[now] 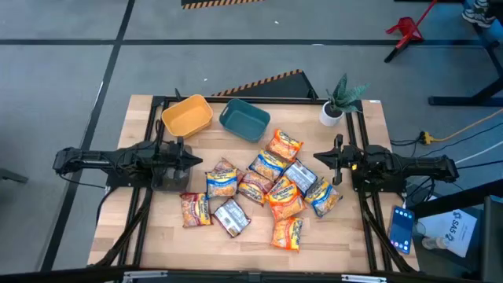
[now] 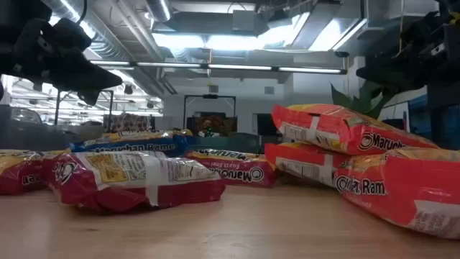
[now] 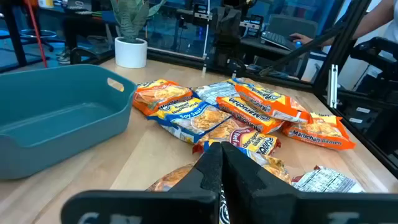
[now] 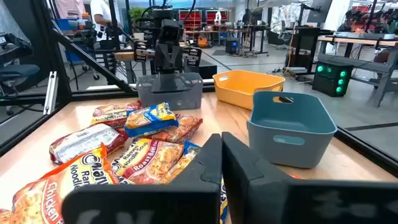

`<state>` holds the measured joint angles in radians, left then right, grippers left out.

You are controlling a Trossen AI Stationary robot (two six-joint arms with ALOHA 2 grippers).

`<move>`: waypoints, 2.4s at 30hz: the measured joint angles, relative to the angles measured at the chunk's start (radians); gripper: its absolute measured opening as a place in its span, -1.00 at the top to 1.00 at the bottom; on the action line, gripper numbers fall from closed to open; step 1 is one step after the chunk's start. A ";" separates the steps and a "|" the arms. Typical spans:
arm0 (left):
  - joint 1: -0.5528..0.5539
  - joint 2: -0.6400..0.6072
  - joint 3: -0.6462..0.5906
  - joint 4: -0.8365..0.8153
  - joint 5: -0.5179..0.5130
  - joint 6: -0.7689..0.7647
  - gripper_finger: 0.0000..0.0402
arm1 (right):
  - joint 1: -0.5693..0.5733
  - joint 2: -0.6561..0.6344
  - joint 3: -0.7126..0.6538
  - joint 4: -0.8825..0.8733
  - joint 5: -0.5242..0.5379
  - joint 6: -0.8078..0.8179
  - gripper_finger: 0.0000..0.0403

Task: Sort Maruchan noodles

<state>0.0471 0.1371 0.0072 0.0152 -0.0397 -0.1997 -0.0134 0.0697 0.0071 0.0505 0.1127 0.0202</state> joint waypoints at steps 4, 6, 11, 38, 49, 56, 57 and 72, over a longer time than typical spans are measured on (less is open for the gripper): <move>0.000 0.000 0.000 0.000 0.000 0.000 1.00 | 0.000 0.000 0.000 0.000 0.000 0.000 1.00; 0.000 0.000 0.000 0.000 0.000 0.000 1.00 | 0.000 0.000 0.000 0.000 0.000 0.000 1.00; 0.000 0.000 0.000 0.000 0.000 0.000 1.00 | 0.000 0.000 0.000 0.000 0.000 0.000 1.00; 0.000 0.000 0.000 0.000 0.000 0.000 1.00 | 0.000 0.000 0.000 -0.003 0.000 0.000 1.00; 0.000 0.000 0.000 0.000 0.000 0.000 1.00 | 0.000 0.000 0.000 -0.004 0.001 0.000 1.00; 0.000 0.000 0.000 0.000 0.000 0.000 1.00 | 0.000 0.000 0.000 0.002 0.012 0.000 1.00; 0.000 0.000 0.000 0.000 0.000 0.000 1.00 | 0.000 0.000 0.000 0.004 0.012 0.000 1.00; 0.000 0.000 -0.001 0.686 -0.103 -0.091 1.00 | 0.000 0.000 0.006 0.682 0.132 0.473 1.00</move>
<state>0.0467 0.1371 0.0067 0.7014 -0.1427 -0.2904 -0.0135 0.0696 0.0134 0.7321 0.2449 0.4929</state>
